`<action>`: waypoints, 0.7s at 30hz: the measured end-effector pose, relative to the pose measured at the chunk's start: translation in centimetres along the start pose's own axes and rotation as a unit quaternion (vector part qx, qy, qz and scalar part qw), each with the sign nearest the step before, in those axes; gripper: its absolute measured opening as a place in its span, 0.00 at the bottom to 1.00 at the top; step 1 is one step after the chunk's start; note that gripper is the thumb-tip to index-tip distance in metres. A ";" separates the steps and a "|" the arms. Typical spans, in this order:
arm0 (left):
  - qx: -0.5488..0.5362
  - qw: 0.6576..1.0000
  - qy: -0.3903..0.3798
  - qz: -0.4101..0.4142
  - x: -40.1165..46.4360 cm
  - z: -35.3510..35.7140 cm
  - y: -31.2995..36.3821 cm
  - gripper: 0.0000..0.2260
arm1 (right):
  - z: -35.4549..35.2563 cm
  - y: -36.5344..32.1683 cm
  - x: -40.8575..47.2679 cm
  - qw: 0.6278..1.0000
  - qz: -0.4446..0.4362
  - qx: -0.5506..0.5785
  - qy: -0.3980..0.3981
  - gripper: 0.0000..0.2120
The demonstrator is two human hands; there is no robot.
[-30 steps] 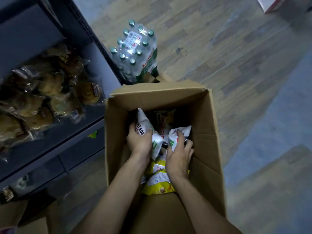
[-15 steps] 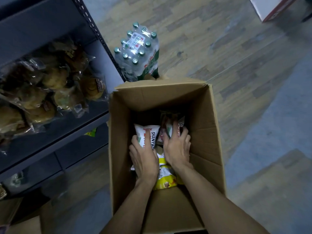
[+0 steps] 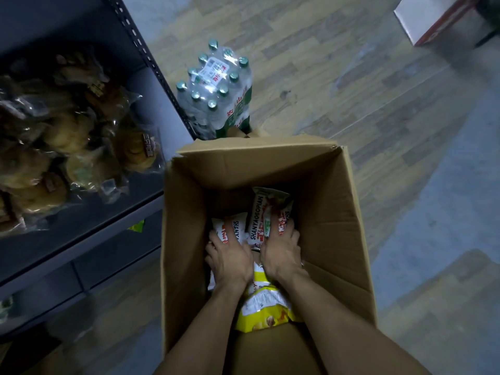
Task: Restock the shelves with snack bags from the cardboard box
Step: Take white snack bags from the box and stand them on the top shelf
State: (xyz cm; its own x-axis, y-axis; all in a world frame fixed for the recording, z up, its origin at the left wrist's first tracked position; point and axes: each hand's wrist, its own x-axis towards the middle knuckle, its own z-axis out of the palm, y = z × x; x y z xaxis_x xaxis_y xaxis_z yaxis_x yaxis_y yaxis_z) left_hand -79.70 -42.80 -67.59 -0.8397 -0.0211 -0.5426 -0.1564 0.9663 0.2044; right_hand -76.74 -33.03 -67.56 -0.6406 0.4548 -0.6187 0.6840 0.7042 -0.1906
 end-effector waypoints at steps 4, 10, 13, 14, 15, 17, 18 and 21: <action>-0.010 1.000 -0.002 0.026 -1.5 -3.5 0.9 0.23 | -3.1 -1.2 -2.3 0.999 -0.007 -0.024 0.039 0.36; -0.087 0.993 -0.005 0.079 -7.4 -9.9 1.4 0.21 | -8.9 -2.5 -8.4 0.993 -0.035 0.081 0.085 0.36; -0.130 0.986 -0.004 0.106 -10.6 -12.9 1.9 0.24 | -11.7 -2.5 -12.2 0.987 -0.055 0.117 0.099 0.37; -0.144 0.983 0.003 0.116 -11.5 -13.8 2.1 0.25 | -12.5 -2.4 -13.3 0.985 -0.057 0.127 0.105 0.37; -0.157 0.980 0.011 0.125 -12.3 -14.7 2.2 0.25 | -13.3 -2.4 -14.3 0.982 -0.059 0.142 0.114 0.37; -0.174 0.974 0.026 0.142 -13.7 -16.1 2.3 0.25 | -14.8 -2.3 -16.3 0.974 -0.063 0.171 0.135 0.37; -0.178 0.972 0.034 0.152 -14.4 -16.9 2.3 0.25 | -15.4 -2.3 -17.2 0.970 -0.070 0.180 0.145 0.37; -0.173 0.967 0.056 0.177 -16.2 -18.9 2.2 0.25 | -17.0 -2.4 -19.7 0.961 -0.098 0.191 0.172 0.37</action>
State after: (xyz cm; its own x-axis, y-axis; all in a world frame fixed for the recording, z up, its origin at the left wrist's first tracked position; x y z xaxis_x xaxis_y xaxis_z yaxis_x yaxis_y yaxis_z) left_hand -76.30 -45.22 -42.93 -0.9203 0.2499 -0.3010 0.0038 0.7751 0.6319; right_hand -71.70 -34.41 -41.96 -0.8024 0.5340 -0.2665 0.5751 0.5725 -0.5844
